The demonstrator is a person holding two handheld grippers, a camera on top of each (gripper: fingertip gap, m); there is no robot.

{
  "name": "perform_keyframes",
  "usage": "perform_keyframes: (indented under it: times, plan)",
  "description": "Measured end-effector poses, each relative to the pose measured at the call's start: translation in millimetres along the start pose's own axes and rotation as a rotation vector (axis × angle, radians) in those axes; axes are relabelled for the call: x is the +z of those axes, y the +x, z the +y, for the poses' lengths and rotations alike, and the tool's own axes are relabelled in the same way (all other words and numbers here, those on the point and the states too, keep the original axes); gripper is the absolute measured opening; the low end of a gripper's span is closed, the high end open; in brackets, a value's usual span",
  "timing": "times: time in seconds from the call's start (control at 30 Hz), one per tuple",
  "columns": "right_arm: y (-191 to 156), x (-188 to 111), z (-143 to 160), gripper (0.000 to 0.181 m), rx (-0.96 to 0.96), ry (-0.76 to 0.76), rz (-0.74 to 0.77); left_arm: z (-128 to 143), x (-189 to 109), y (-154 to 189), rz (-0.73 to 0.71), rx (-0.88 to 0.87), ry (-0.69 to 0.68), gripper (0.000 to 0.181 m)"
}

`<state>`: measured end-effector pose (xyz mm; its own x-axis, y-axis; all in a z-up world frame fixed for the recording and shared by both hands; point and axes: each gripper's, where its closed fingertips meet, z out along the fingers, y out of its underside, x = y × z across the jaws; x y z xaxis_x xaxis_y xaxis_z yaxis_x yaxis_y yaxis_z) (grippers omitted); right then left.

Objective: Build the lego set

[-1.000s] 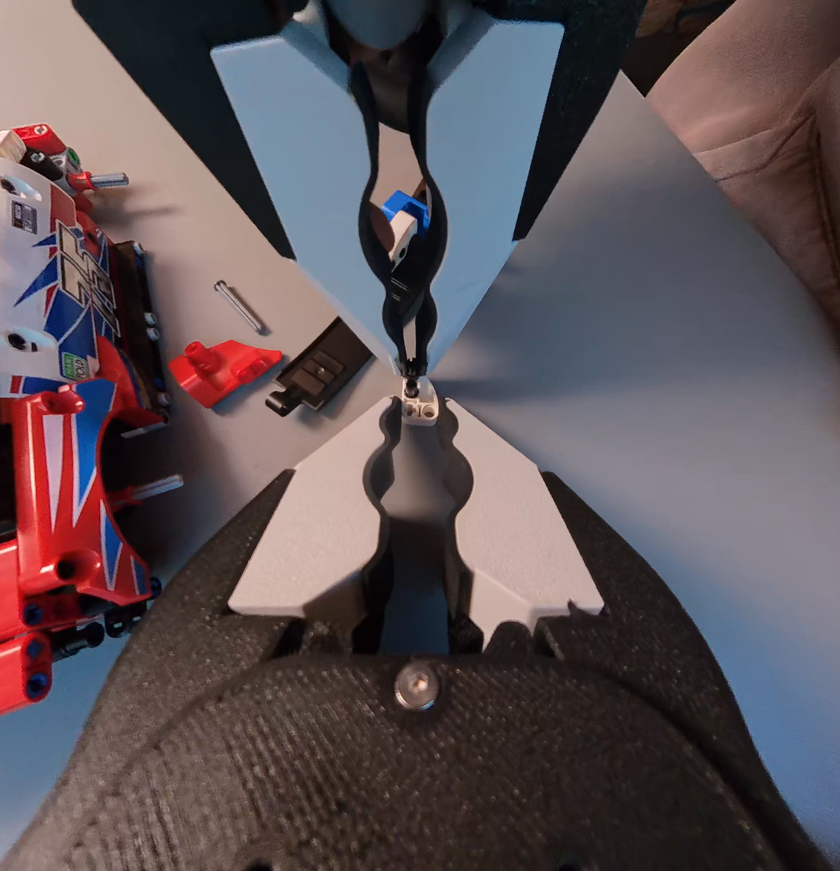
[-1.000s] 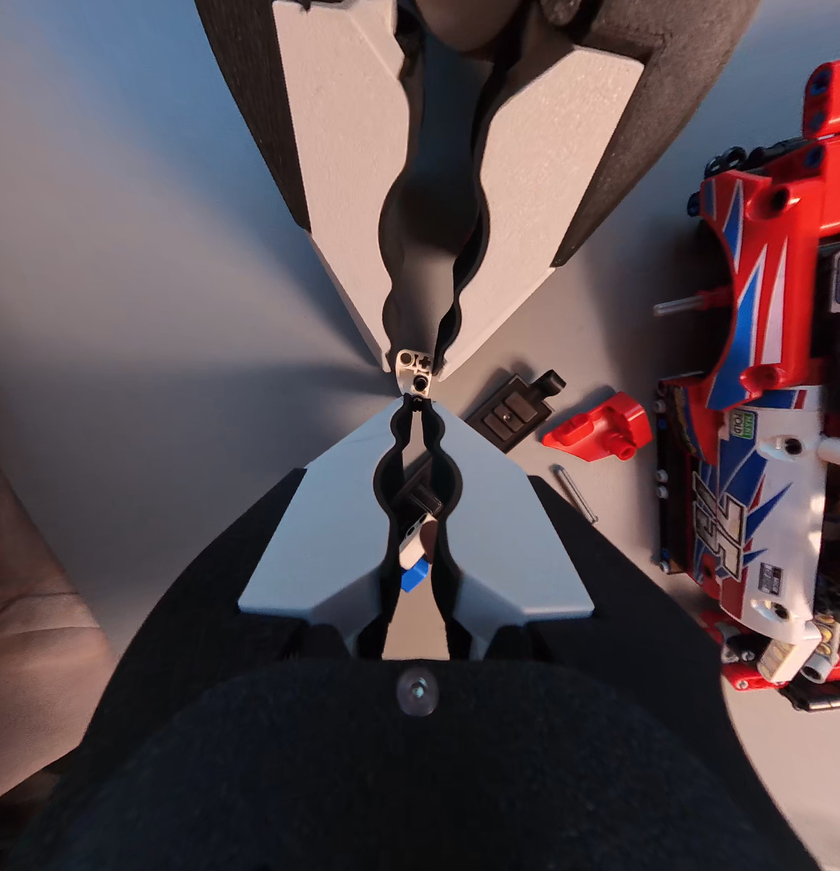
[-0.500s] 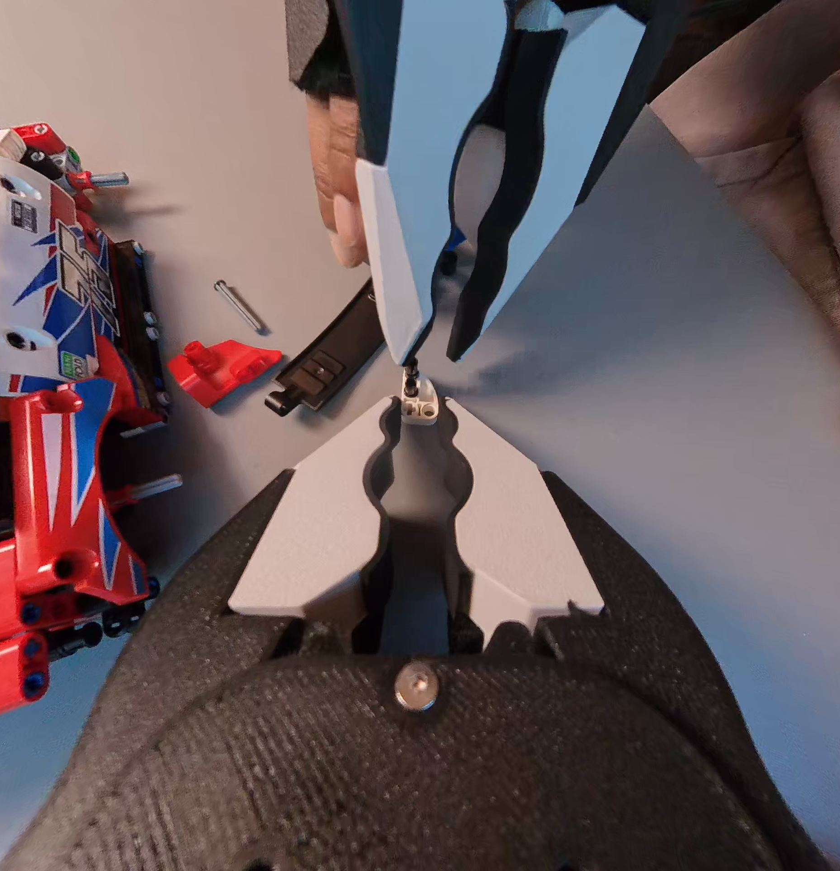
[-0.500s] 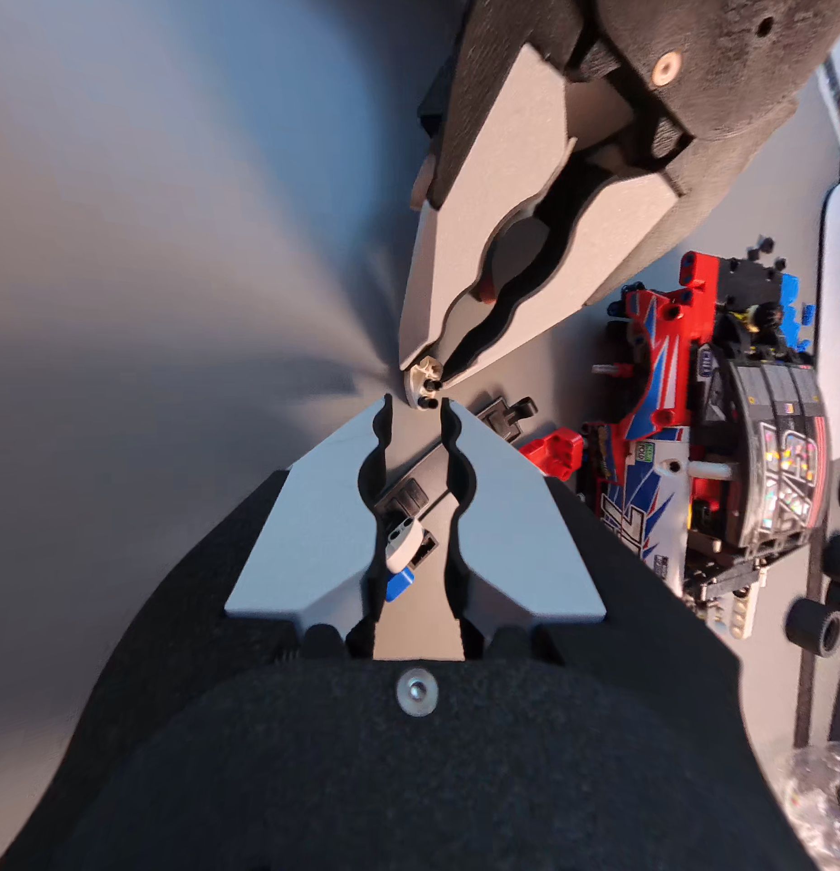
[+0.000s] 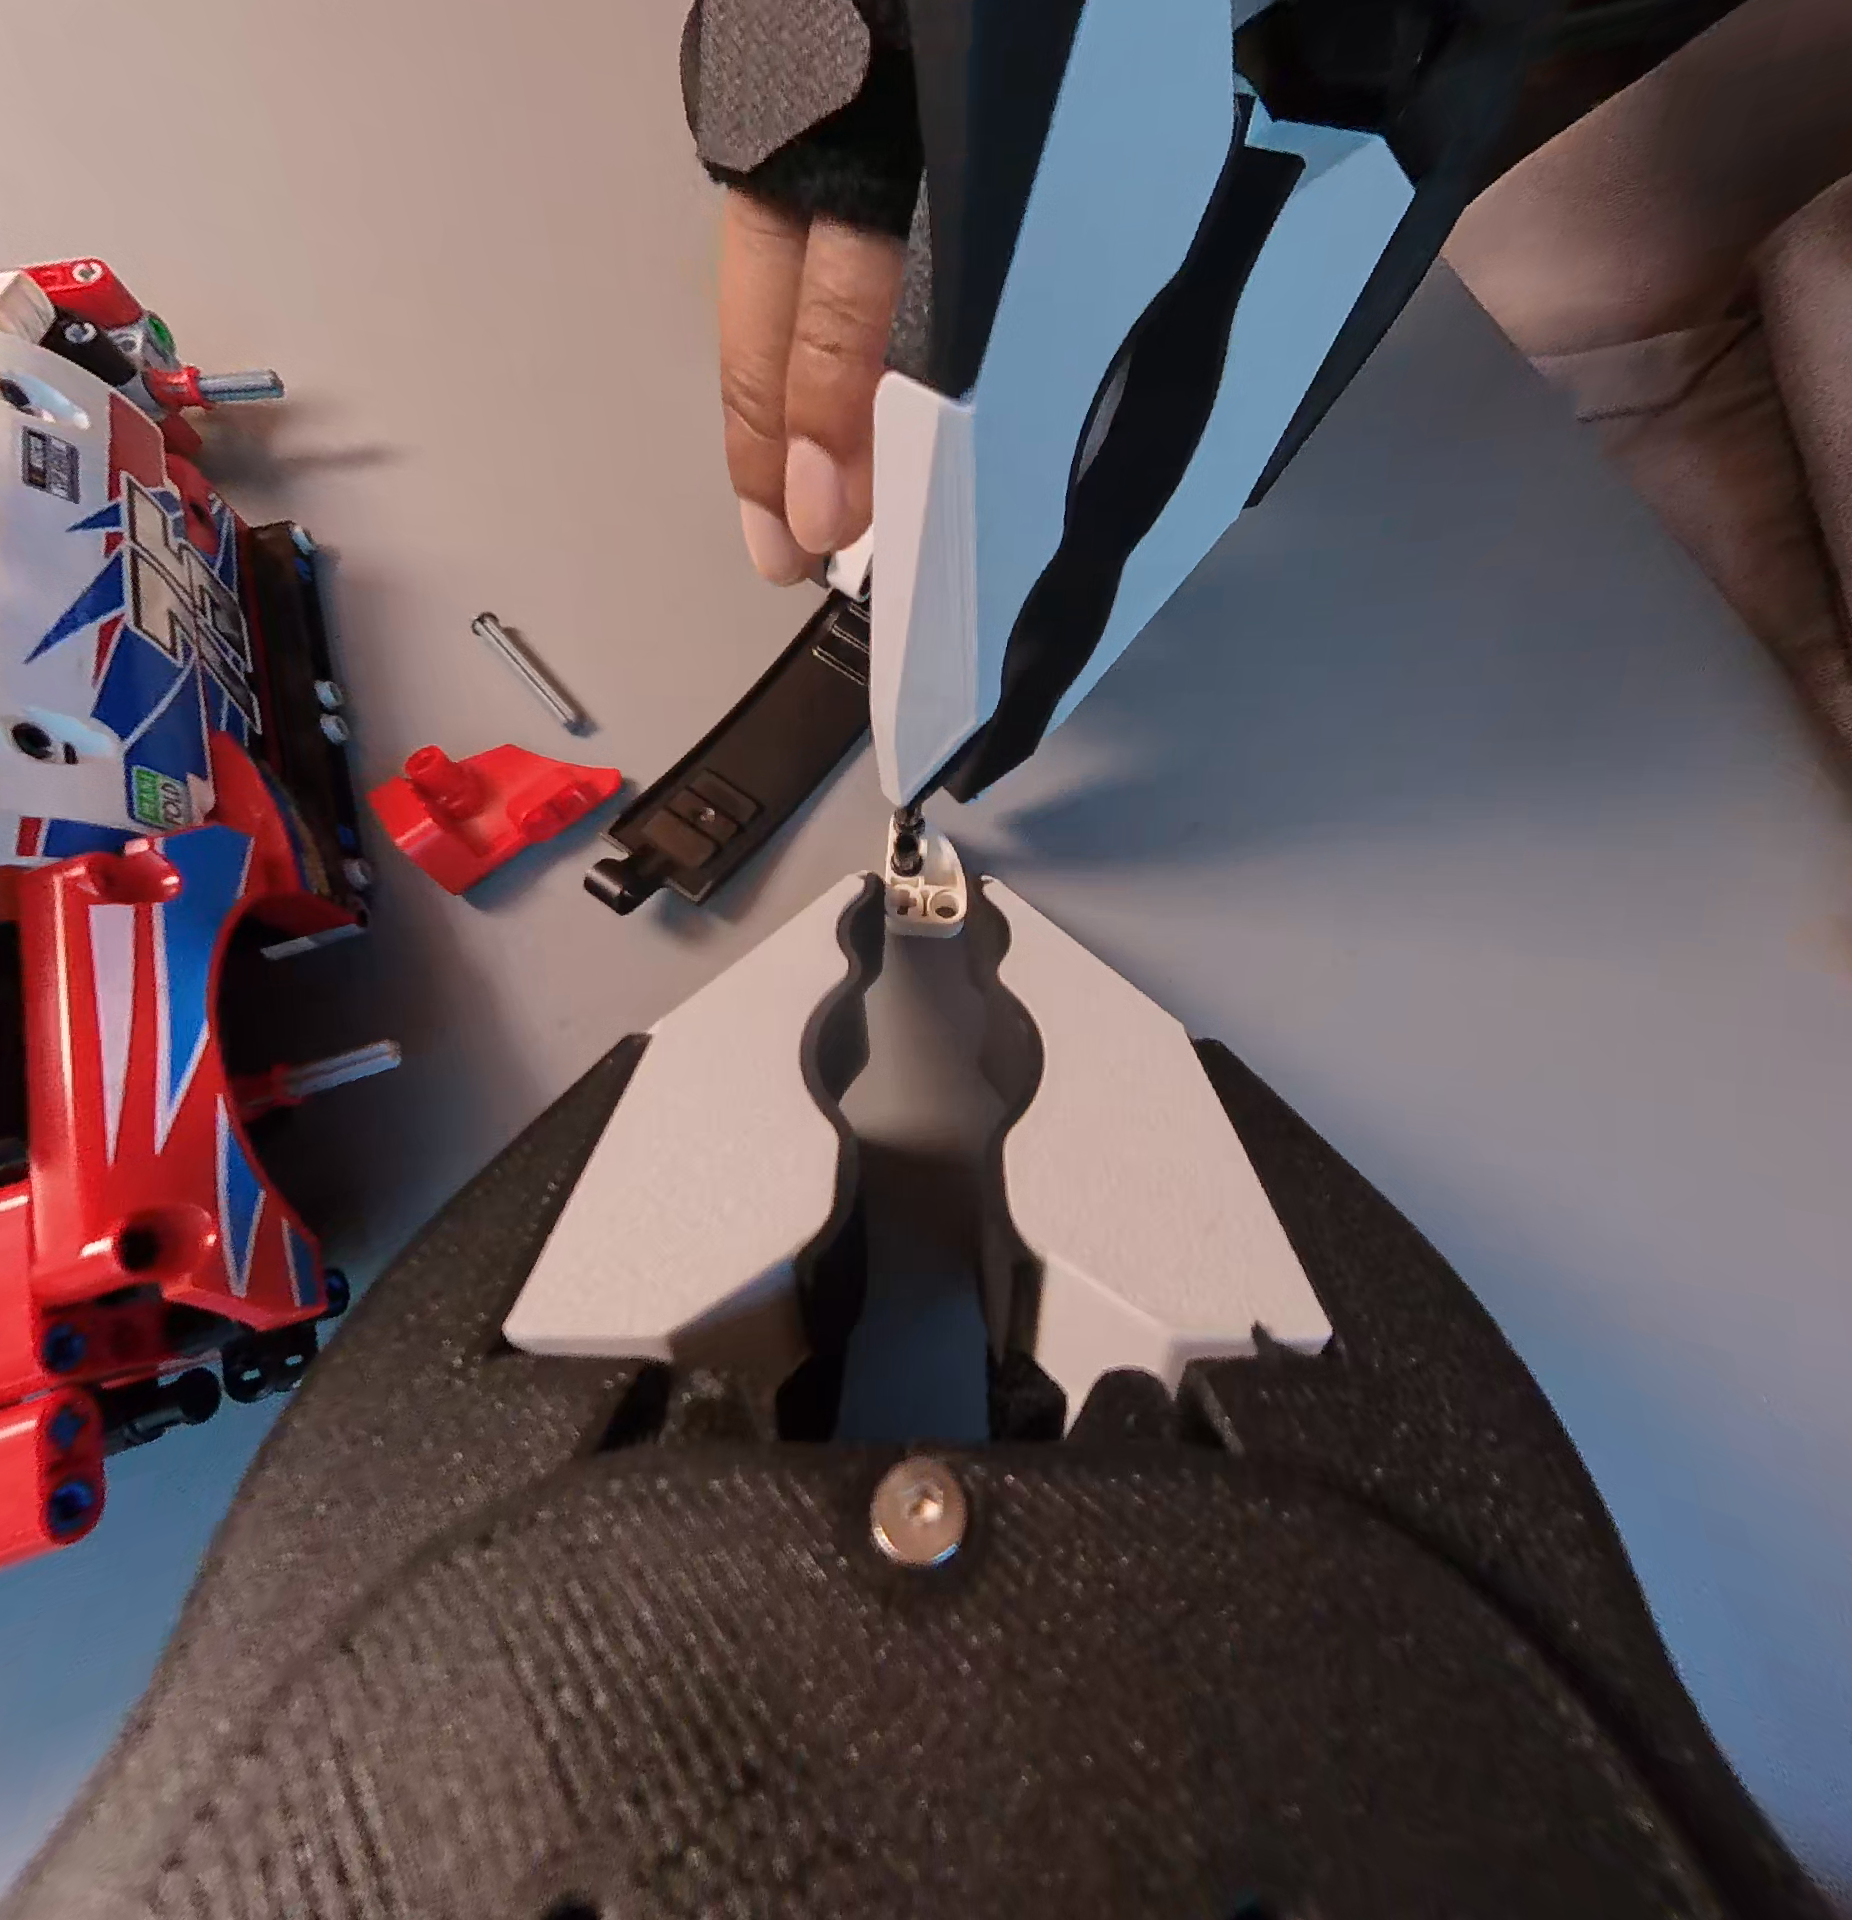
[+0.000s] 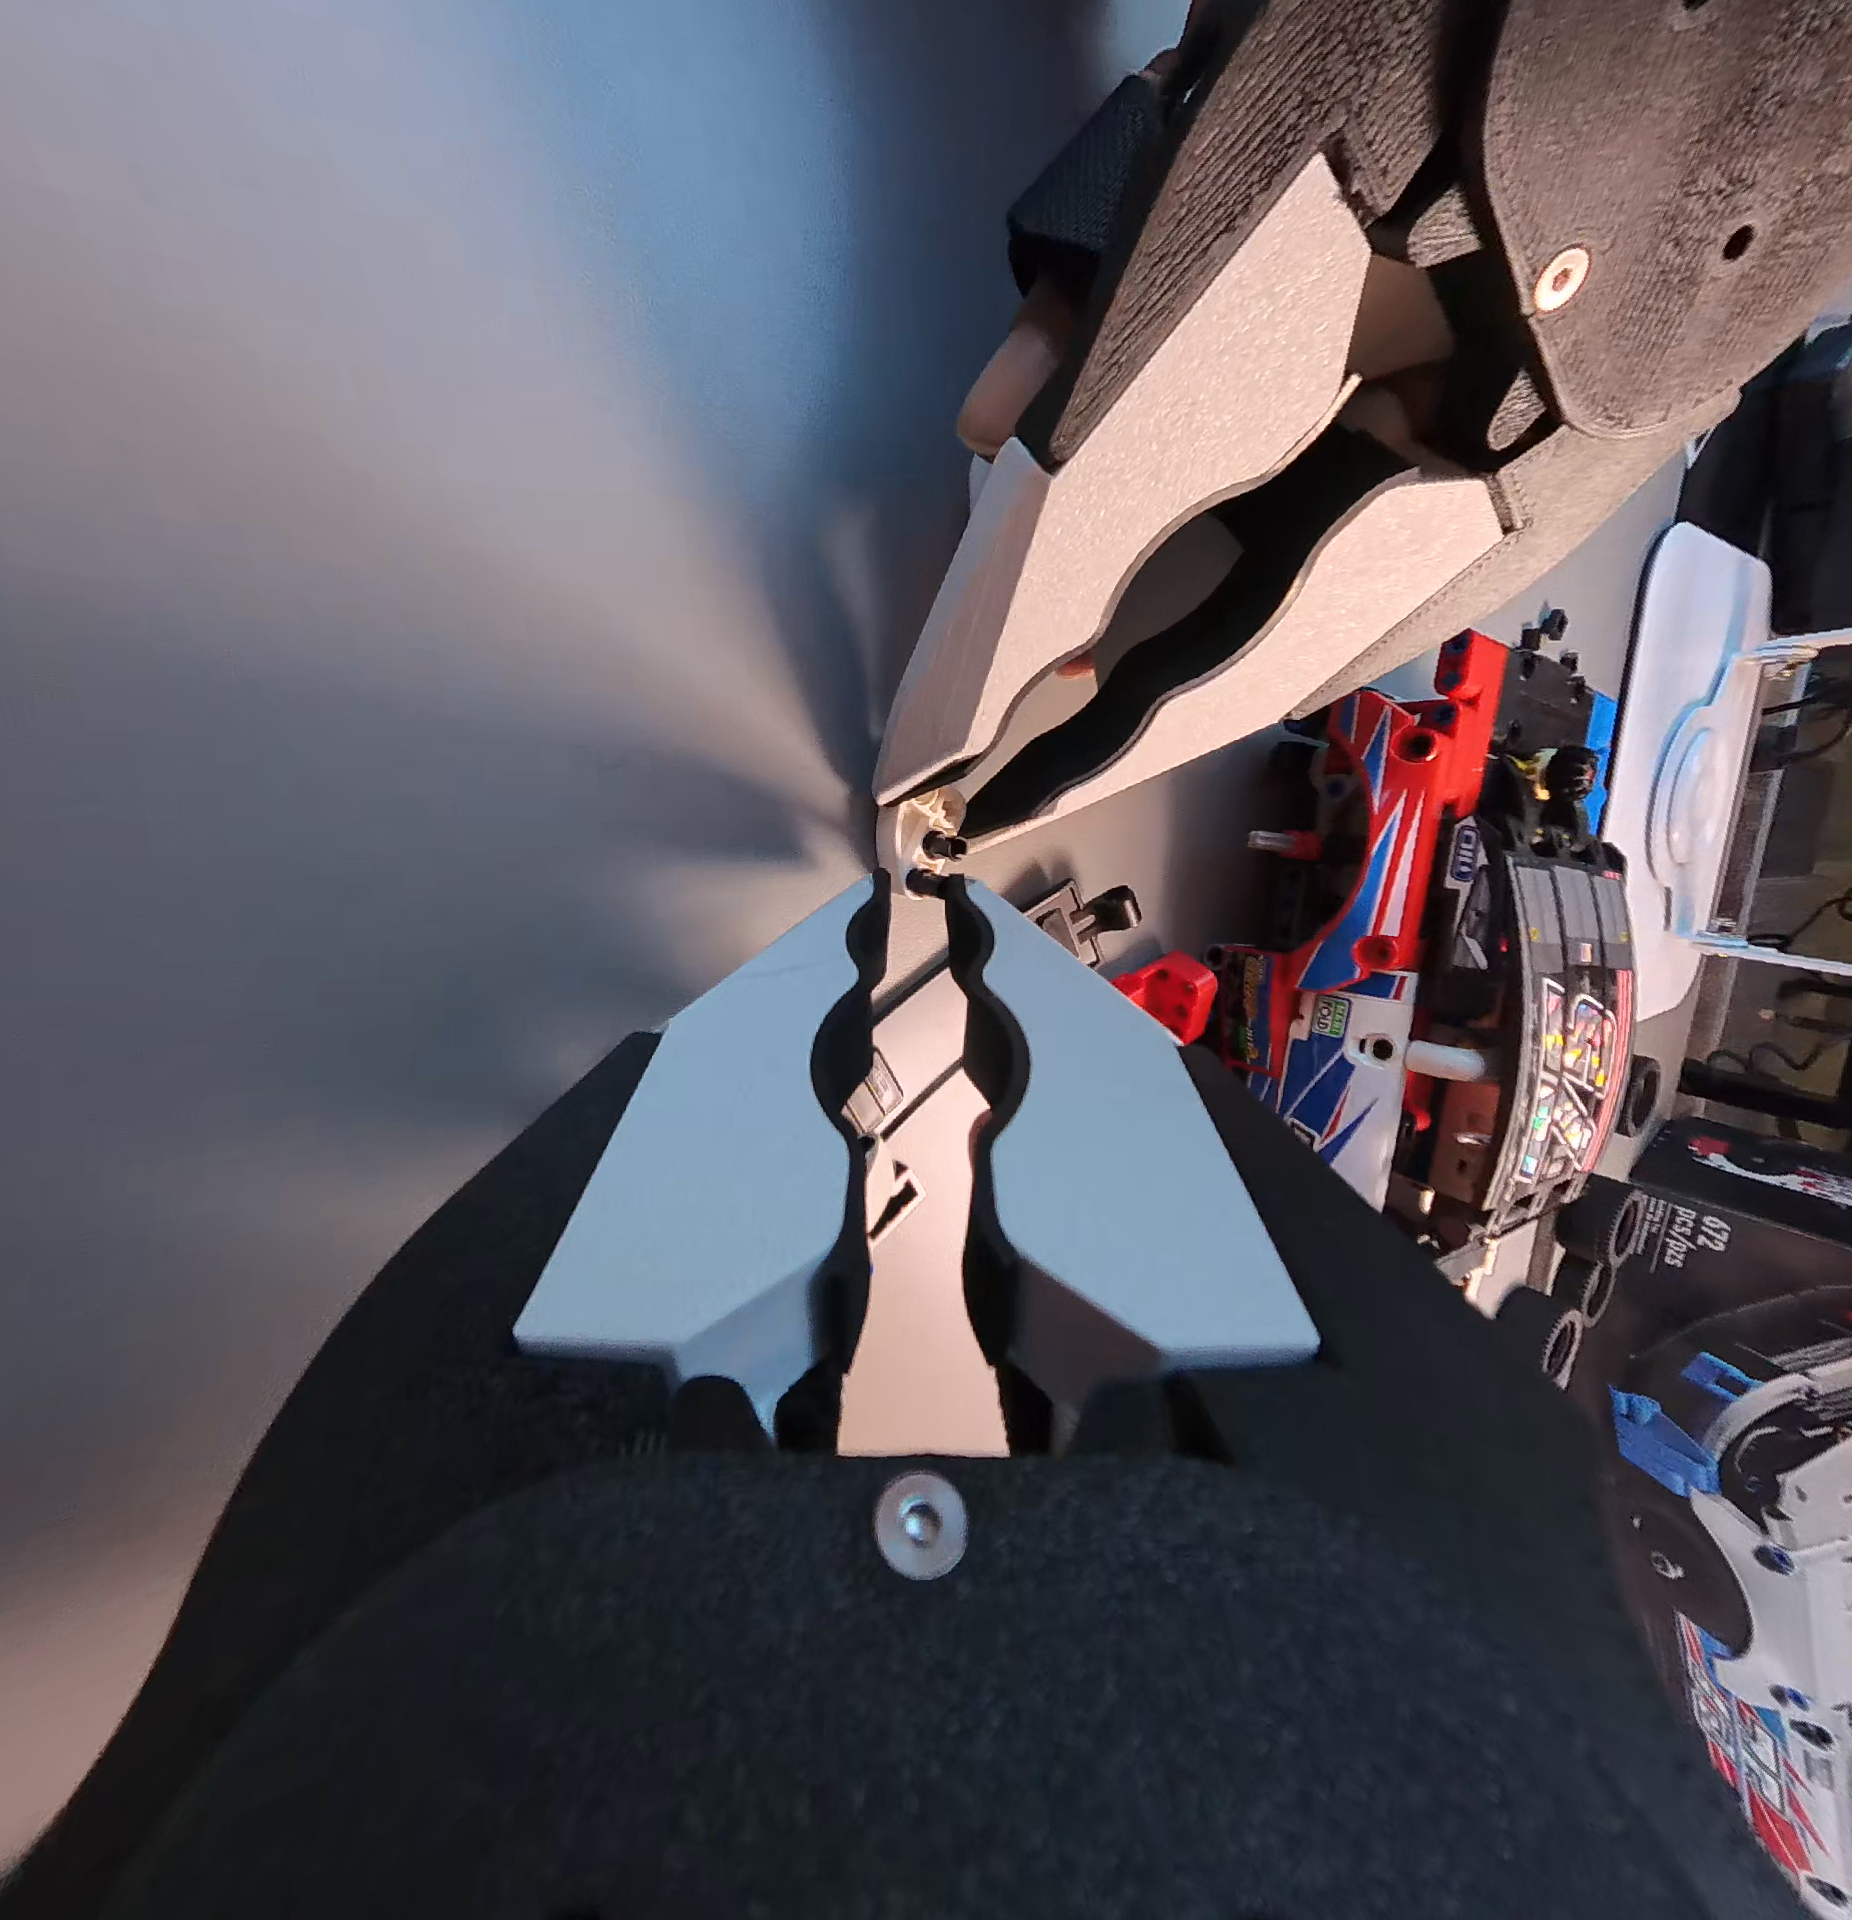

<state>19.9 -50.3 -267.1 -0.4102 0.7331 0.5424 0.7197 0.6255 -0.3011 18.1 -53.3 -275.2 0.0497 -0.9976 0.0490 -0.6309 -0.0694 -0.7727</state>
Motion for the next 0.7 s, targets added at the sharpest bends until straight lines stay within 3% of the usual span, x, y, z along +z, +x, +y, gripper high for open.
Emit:
perform_keyframes:
  times: [0.27,0.37,0.47,0.53,0.7]
  plan:
    - [0.2,6.0,1.3,0.006,-0.104,-0.062,0.006,0.2,0.2,0.2,-0.009,0.011,-0.002,0.014]
    - [-0.4,5.9,1.3,0.007,-0.066,-0.044,0.025,0.1,0.2,0.2,-0.012,0.013,-0.002,0.014]
    - [1.1,3.0,-2.3,0.009,0.103,0.043,0.014,-0.9,-1.6,0.9,0.0,-0.003,0.01,0.014]
    - [9.3,-4.6,-4.3,0.024,0.168,0.116,0.054,-4.8,-7.2,5.3,0.054,-0.082,0.058,0.013]
    - [15.3,-24.6,-17.8,0.031,0.102,0.282,0.178,-24.9,-24.3,22.0,0.251,-0.343,0.247,0.013]
